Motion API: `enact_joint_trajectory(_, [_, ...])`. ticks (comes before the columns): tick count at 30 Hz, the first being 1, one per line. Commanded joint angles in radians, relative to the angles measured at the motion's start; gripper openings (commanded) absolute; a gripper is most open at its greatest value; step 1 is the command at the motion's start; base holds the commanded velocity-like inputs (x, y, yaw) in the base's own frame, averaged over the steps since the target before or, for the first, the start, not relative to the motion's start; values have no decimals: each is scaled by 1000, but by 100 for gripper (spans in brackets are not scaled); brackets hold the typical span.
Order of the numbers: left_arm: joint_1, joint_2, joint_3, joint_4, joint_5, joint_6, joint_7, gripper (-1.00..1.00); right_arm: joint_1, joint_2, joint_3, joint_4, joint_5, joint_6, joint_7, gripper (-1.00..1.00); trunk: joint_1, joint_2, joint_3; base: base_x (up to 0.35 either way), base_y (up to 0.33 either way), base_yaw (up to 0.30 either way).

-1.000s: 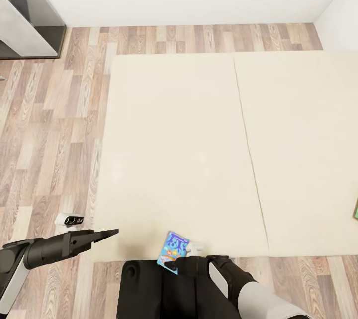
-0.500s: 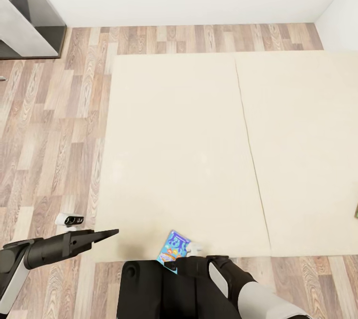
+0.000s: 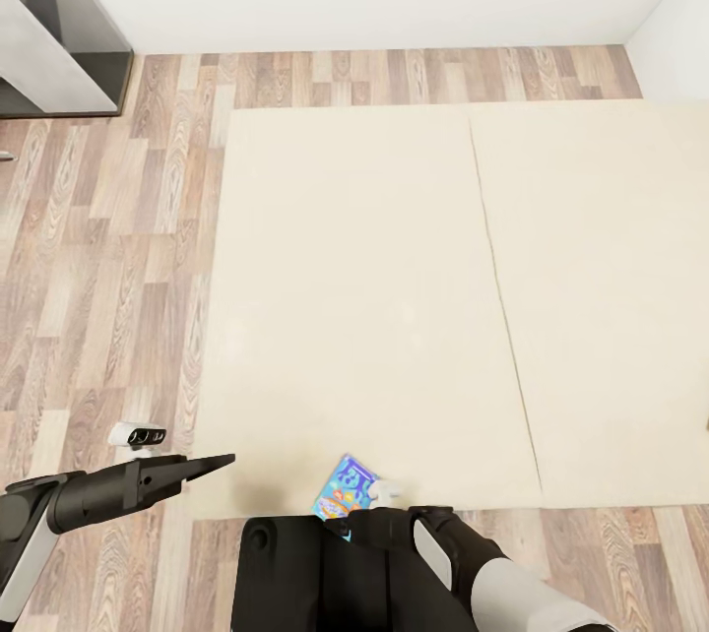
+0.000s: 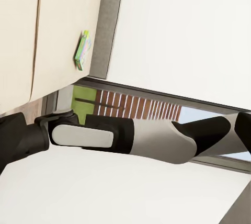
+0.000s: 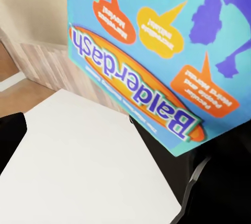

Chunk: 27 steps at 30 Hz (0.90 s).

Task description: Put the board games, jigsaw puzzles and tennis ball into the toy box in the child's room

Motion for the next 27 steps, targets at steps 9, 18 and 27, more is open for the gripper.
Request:
enact_joint_trajectory(9, [0,0,0,0,0,11,-4,100,0,0,4,-24,-10,8,-1,100,1,-1,-1,0,54,0])
enact_joint_trajectory(18, [0,0,0,0,1,11,-4,100,0,0,4,-27,-10,8,-1,100,1,-1,-1,0,3,0])
enact_joint_trajectory(27, [0,0,0,0,0,11,-4,100,0,0,4,-27,-10,8,-1,100,1,-1,-1,0,1,0])
